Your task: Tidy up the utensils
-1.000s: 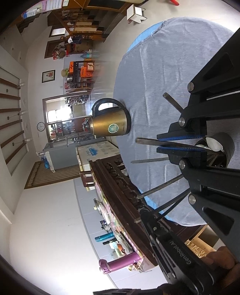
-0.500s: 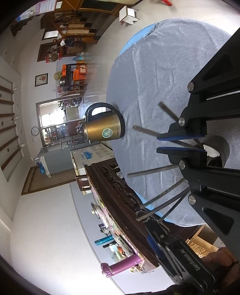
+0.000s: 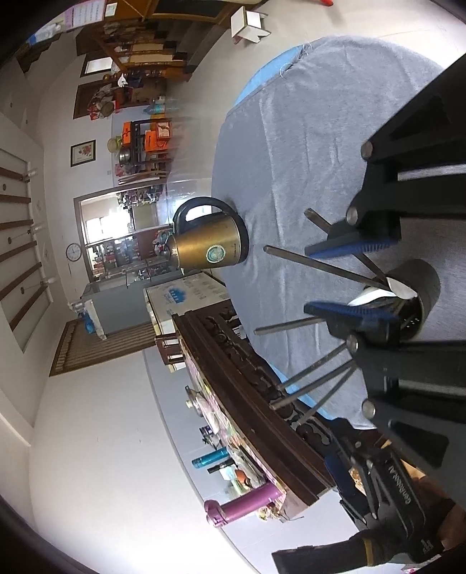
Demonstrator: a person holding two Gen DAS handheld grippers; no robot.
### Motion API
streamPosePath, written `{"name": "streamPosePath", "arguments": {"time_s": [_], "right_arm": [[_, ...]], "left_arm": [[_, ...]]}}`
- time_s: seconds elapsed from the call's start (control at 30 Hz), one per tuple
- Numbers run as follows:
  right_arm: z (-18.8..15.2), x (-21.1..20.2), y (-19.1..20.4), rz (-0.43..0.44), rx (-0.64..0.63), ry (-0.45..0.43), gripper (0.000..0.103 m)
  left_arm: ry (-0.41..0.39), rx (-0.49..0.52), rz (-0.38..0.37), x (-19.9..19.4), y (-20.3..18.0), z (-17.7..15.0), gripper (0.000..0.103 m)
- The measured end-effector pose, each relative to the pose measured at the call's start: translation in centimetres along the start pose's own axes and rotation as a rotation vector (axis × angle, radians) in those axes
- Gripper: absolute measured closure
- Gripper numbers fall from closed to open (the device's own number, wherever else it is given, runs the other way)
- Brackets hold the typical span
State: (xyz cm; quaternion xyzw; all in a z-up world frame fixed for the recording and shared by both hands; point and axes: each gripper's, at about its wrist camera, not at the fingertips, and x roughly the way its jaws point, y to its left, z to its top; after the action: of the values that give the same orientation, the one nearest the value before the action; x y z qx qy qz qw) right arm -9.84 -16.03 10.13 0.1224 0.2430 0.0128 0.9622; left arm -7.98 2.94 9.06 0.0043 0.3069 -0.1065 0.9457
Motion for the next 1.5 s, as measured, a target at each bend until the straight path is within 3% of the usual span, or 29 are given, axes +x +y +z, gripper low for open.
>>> {"name": "streamPosePath", "arguments": {"time_s": [0.03, 0.07, 0.1, 0.43, 0.9, 1.5], "right_arm": [[-0.1, -0.2, 0.1, -0.001, -0.003, -0.001, 0.058], [-0.3, -0.6, 0.2, -0.004, -0.006, -0.007, 0.045], [-0.4, -1.0, 0.3, -0.007, -0.008, -0.015, 0.041], [-1.7, -4.8, 0.8, -0.074, -0.035, -0.049, 0.041], [-4.3, -7.6, 0.1, -0.118, 0.034, 0.018, 0.041], [-6.4, -9.0, 1.4, -0.115, 0.03, 0.069, 0.039]], "left_arm": [[0.01, 0.006, 0.01, 0.0, -0.1, 0.0, 0.021], [0.015, 0.012, 0.019, -0.2, -0.2, 0.0, 0.021], [0.013, 0.018, 0.026, -0.4, -0.3, -0.1, 0.021], [-0.041, 0.108, 0.094, -4.2, -2.0, -0.6, 0.016], [-0.082, 0.157, 0.141, -8.9, -2.8, -1.8, 0.013], [-0.08, 0.164, 0.161, -9.9, -2.9, -2.3, 0.013]]}}
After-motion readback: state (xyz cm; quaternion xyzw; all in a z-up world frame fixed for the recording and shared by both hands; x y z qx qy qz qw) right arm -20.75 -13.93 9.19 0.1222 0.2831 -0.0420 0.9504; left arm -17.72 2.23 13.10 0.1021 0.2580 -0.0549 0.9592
